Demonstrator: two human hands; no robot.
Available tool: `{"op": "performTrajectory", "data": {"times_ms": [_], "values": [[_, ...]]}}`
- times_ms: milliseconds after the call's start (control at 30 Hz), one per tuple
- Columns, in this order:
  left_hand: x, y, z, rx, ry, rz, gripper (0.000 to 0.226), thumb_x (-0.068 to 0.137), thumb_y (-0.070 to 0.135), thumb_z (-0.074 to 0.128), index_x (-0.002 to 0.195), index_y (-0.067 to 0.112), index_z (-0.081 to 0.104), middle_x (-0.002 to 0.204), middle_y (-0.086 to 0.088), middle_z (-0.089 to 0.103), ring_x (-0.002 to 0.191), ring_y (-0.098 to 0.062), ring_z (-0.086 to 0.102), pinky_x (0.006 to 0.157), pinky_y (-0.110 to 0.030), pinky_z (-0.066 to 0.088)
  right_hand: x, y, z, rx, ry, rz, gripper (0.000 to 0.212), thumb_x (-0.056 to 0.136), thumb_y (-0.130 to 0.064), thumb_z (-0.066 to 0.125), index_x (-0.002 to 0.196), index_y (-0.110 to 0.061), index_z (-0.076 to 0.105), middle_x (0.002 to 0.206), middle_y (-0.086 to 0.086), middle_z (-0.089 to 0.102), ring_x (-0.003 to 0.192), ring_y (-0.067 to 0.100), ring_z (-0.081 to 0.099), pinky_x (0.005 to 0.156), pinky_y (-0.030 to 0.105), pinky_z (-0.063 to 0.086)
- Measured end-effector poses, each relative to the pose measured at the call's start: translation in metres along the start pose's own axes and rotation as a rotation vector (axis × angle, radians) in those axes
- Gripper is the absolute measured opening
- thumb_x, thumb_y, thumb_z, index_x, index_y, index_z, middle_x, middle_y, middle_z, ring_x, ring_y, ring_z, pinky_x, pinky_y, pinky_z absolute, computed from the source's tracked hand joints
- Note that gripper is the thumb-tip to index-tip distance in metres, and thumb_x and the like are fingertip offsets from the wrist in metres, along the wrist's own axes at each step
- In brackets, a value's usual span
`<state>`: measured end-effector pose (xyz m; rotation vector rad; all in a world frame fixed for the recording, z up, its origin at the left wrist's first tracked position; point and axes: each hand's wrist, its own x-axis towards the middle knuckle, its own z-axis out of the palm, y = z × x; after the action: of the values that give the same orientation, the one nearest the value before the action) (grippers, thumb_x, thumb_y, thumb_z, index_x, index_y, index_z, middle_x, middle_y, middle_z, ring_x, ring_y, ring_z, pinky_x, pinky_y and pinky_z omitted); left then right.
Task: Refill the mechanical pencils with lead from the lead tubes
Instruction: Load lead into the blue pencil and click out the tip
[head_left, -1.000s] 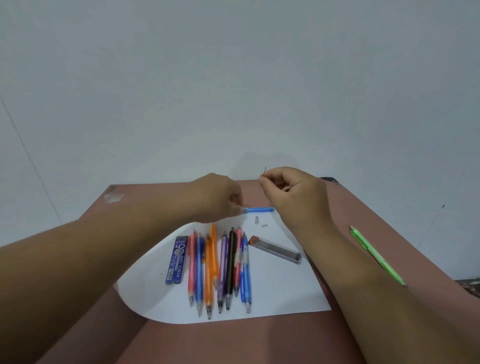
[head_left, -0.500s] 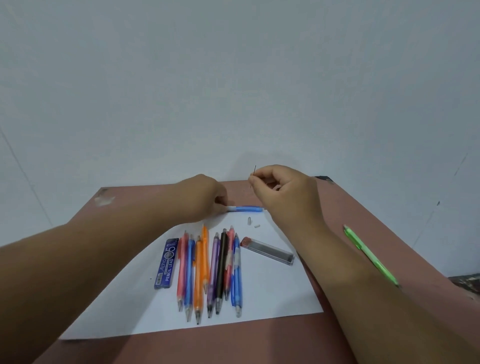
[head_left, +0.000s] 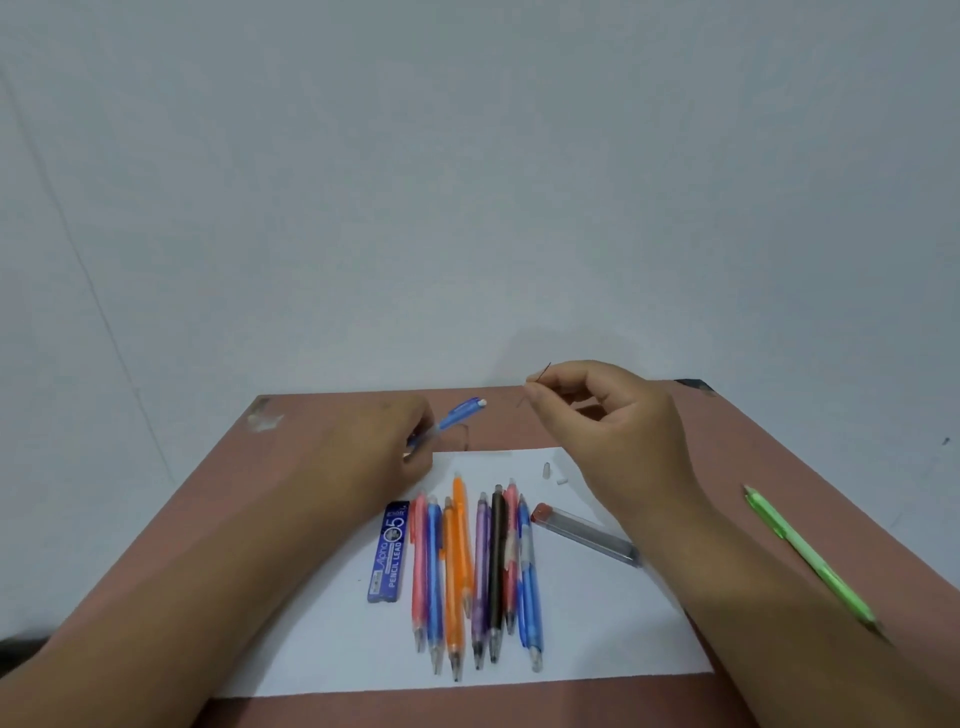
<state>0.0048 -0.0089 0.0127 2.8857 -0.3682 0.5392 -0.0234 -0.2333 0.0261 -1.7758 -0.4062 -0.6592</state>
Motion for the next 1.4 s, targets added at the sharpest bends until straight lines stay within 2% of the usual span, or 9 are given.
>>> {"op": "performTrajectory", "data": {"times_ms": [100, 200, 533, 667, 767, 967, 1200, 1300, 1400], "values": [[-0.003, -0.002, 0.002, -0.131, 0.046, -0.013, 0.007, 0.097, 0.032, 0.059, 0.098, 0.025, 0.058, 0.091, 0.006, 0.068, 0.082, -0.013, 0.064, 0.077, -0.033, 0.054, -0.005, -0.007, 0.003, 0.033, -0.023, -0.042, 0.006, 0.088, -0.017, 0.078, 0.090, -0.022, 0.079, 0.083, -0.014, 0.075, 0.082, 0.009, 0.071, 0.072, 0.018, 0.057], [-0.006, 0.001, -0.002, -0.094, 0.088, 0.043, 0.005, 0.099, 0.033, 0.056, 0.101, 0.029, 0.057, 0.093, 0.009, 0.067, 0.082, -0.008, 0.062, 0.067, -0.012, 0.043, -0.008, -0.012, 0.006, 0.065, -0.032, -0.072, 0.009, 0.086, -0.017, 0.078, 0.090, -0.025, 0.078, 0.084, -0.015, 0.075, 0.085, 0.008, 0.072, 0.073, 0.015, 0.055], [-0.008, -0.005, 0.005, -0.186, 0.190, 0.251, 0.027, 0.090, 0.022, 0.068, 0.088, 0.038, 0.045, 0.075, 0.019, 0.056, 0.068, 0.006, 0.054, 0.057, -0.009, 0.037, -0.017, -0.018, 0.021, 0.224, -0.133, -0.118, 0.012, 0.092, -0.026, 0.065, 0.100, -0.019, 0.069, 0.092, 0.000, 0.077, 0.092, 0.022, 0.075, 0.080, 0.036, 0.062], [-0.005, -0.009, 0.010, -0.212, 0.260, 0.339, 0.049, 0.085, 0.017, 0.073, 0.089, 0.048, 0.036, 0.069, 0.026, 0.047, 0.064, 0.005, 0.052, 0.057, -0.008, 0.039, -0.020, -0.021, 0.024, 0.265, -0.204, -0.115, 0.006, 0.095, -0.017, 0.063, 0.100, -0.018, 0.066, 0.092, -0.003, 0.078, 0.090, 0.016, 0.076, 0.079, 0.027, 0.061], [-0.002, -0.011, 0.014, -0.242, 0.285, 0.379, 0.057, 0.086, 0.016, 0.071, 0.092, 0.055, 0.029, 0.070, 0.029, 0.044, 0.064, 0.003, 0.052, 0.055, -0.023, 0.049, -0.021, -0.022, 0.024, 0.253, -0.200, -0.128, 0.006, 0.096, -0.012, 0.063, 0.100, -0.016, 0.067, 0.091, -0.006, 0.078, 0.089, 0.013, 0.076, 0.077, 0.022, 0.059], [-0.001, -0.015, 0.019, -0.253, 0.292, 0.406, 0.040, 0.085, 0.016, 0.070, 0.094, 0.044, 0.042, 0.070, 0.032, 0.041, 0.061, 0.002, 0.049, 0.055, -0.029, 0.051, -0.020, -0.020, 0.024, 0.214, -0.175, -0.154, 0.008, 0.095, -0.011, 0.065, 0.100, -0.016, 0.068, 0.091, -0.006, 0.078, 0.089, 0.011, 0.075, 0.077, 0.020, 0.058], [0.000, -0.017, 0.020, -0.240, 0.313, 0.409, 0.039, 0.086, 0.017, 0.069, 0.095, 0.045, 0.043, 0.069, 0.033, 0.041, 0.063, 0.008, 0.047, 0.055, -0.029, 0.050, -0.018, -0.016, 0.024, 0.177, -0.162, -0.171, 0.009, 0.093, -0.017, 0.068, 0.101, -0.012, 0.070, 0.091, -0.001, 0.077, 0.090, 0.020, 0.075, 0.079, 0.034, 0.062], [0.000, -0.017, 0.021, -0.228, 0.306, 0.391, 0.054, 0.087, 0.018, 0.072, 0.092, 0.055, 0.033, 0.070, 0.033, 0.042, 0.065, 0.008, 0.049, 0.057, -0.028, 0.051, -0.018, -0.016, 0.024, 0.164, -0.164, -0.190, 0.011, 0.091, -0.019, 0.069, 0.100, -0.012, 0.071, 0.091, -0.003, 0.077, 0.090, 0.016, 0.075, 0.078, 0.028, 0.061], [0.001, -0.019, 0.024, -0.249, 0.285, 0.390, 0.044, 0.087, 0.017, 0.072, 0.095, 0.049, 0.042, 0.072, 0.032, 0.044, 0.066, 0.004, 0.052, 0.058, -0.031, 0.053, -0.017, -0.014, 0.023, 0.150, -0.169, -0.217, 0.008, 0.091, -0.010, 0.072, 0.099, -0.013, 0.072, 0.091, -0.006, 0.077, 0.089, 0.012, 0.075, 0.077, 0.021, 0.058]]}}
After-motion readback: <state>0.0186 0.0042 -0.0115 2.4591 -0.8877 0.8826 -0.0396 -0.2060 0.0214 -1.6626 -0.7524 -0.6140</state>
